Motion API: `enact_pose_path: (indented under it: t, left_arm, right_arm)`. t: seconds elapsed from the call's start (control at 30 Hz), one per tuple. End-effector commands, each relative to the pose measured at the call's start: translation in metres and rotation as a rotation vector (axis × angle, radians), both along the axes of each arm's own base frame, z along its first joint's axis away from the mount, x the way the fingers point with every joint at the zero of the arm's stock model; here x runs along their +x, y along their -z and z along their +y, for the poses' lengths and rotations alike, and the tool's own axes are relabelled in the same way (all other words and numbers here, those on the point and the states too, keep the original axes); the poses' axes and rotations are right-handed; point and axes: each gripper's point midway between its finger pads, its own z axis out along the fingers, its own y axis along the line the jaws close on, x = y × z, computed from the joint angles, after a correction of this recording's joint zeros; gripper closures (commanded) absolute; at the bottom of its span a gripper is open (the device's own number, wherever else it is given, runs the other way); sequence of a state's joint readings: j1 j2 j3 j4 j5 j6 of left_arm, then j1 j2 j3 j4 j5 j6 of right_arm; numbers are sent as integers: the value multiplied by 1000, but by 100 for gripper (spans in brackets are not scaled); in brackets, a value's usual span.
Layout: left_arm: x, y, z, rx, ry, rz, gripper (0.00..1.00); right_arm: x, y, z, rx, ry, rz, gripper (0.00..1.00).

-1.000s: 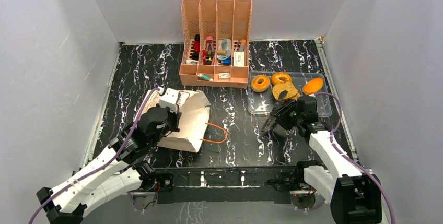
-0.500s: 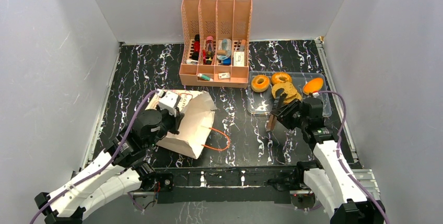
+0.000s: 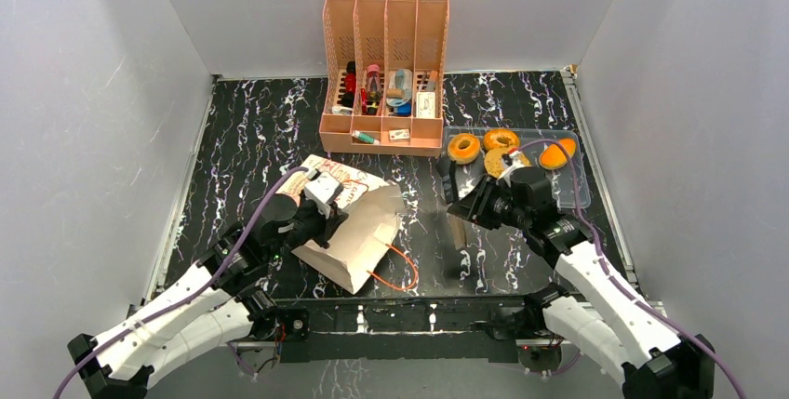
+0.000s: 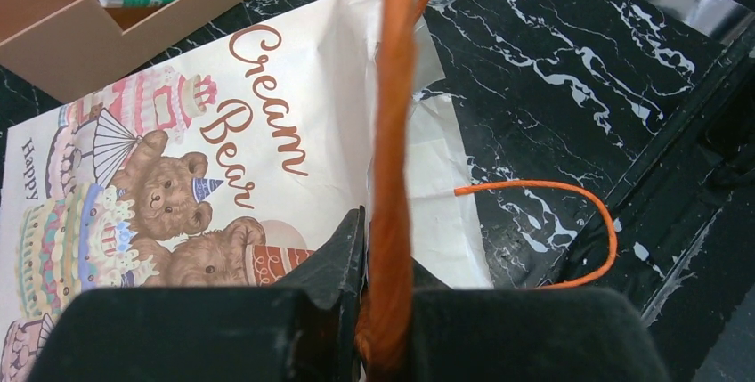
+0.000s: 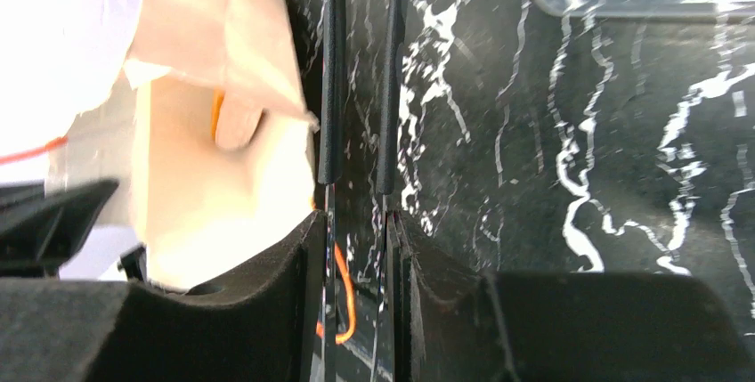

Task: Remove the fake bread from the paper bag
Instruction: Place the fake bread in the container, then take out the fake bread from the paper bag.

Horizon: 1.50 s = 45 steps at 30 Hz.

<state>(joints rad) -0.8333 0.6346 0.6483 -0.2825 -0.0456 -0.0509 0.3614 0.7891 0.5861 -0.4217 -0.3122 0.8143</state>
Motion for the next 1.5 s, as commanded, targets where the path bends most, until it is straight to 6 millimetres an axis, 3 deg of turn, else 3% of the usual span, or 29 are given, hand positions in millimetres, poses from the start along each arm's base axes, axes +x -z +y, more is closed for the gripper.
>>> enact_pose_path:
  t: [0.0,0.2,0.5,0.9,1.1,1.3,1.47]
  left_arm:
    - [2,-7,-13,-25,59,-39,100]
    - [7,-6,-19,-25,63,-45,100]
    - [11,-5,-14,-22,33,-69,100]
    - [16,-4,-17,1,50,-100,100]
    - [17,-4,-21,-12,57,-109,100]
    - [20,-6,-30,-25,75,-109,100]
    - [19,-12,-35,-46,92,-108,100]
  right_arm:
    - [-13,-33,21,0,-124,-107,74]
    - [-47,-44,30,15,-263,-102,75]
    - [-86,-40,28,44,-358,-40,77]
    - [-104,-39,42,121,-456,15,79]
    - [-107,-37,67,162,-501,20,79]
    - [-120,-25,116,157,-556,48,79]
    - [-110,-18,143,229,-522,75,78]
